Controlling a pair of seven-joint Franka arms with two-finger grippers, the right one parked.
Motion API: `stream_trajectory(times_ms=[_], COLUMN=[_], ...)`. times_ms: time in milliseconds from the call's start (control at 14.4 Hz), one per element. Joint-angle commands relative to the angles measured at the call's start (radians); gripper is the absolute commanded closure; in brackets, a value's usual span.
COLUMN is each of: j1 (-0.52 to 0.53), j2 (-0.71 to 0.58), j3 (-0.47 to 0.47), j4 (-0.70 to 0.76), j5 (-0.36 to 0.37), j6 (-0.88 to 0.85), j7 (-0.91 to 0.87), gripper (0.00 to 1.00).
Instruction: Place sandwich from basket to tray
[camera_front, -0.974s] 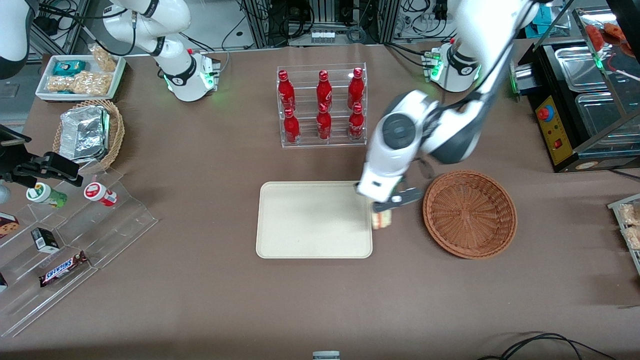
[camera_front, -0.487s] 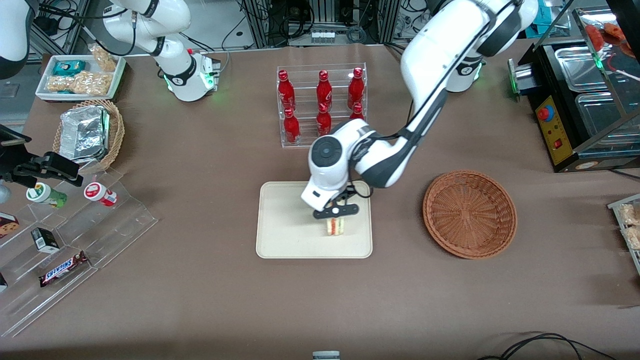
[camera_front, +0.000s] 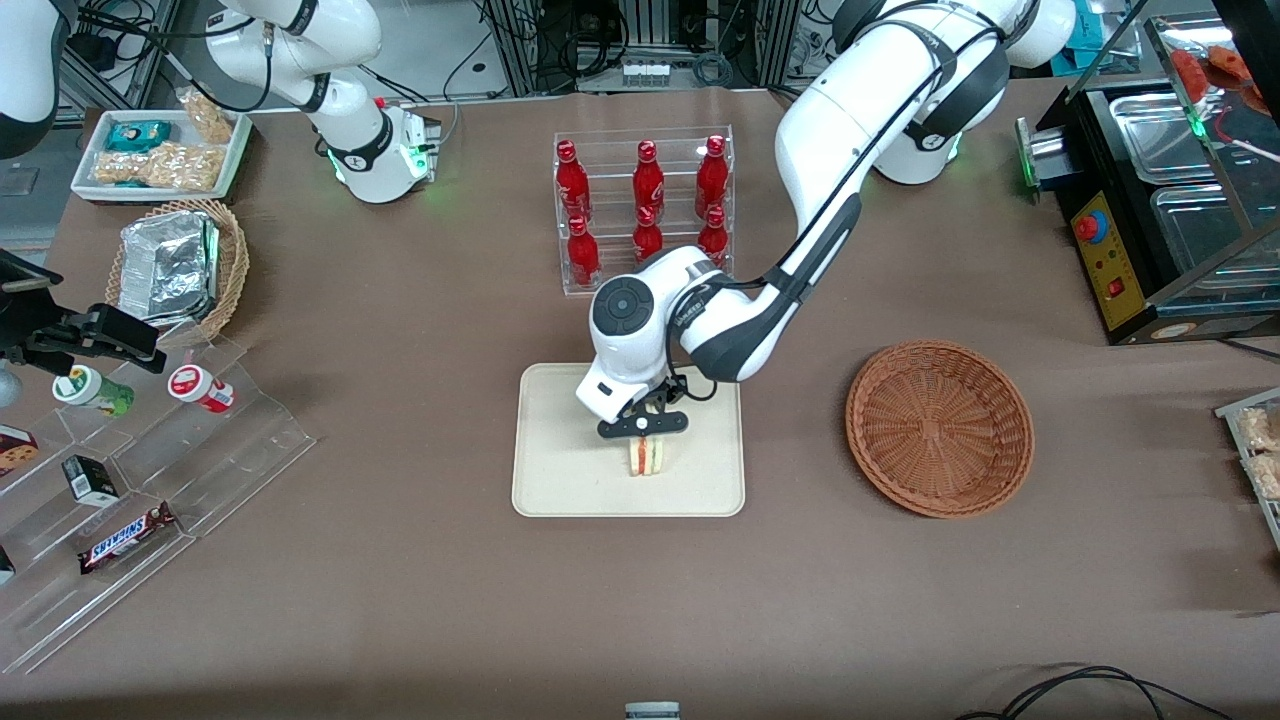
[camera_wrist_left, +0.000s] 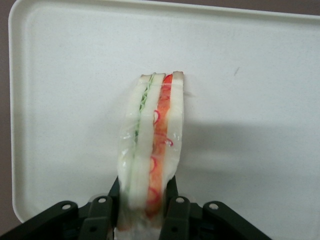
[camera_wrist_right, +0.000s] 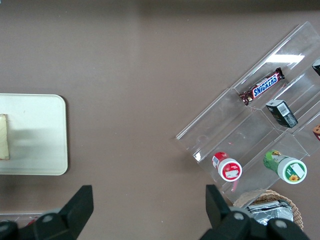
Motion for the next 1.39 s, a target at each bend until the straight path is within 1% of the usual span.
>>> stream_trajectory(times_ms=[0,70,139,209,417,557,626,696,904,1043,1183,1322], j1=[-0.039,-0.038,-0.040,-0.043,-0.024,0.041,0.063,0.098,0.247,0.353,0.445,0.538], j2=[0.020,0.017,0.010,-0.008,-0.129,-0.234,-0.283,-0.336,-0.508,-0.590,-0.647,-0.687], j3=[0.014,0.015,0.032,0.052,0.057,0.049,0.049,0.051,0.051,0.051,0.054,0.057], j4=[0.039,0.039,0.040,0.039,0.039,0.029,0.023,0.006,-0.070,-0.070,-0.069,-0.073], j5=[0.021,0.021,0.023,0.024,0.023,0.005,-0.023,-0.066,-0.176,-0.219,-0.227,-0.210], j6=[-0.023,-0.023,-0.026,-0.045,-0.224,-0.314,-0.365,-0.426,-0.541,-0.661,-0.773,-0.830], j7=[-0.078,-0.100,-0.121,-0.140,-0.124,-0.091,-0.057,0.007,0.183,0.292,0.406,0.545], gripper=[0.25,0.08,0.00,0.00,0.00,0.00,0.00,0.00,0.00,0.00,0.00,0.00])
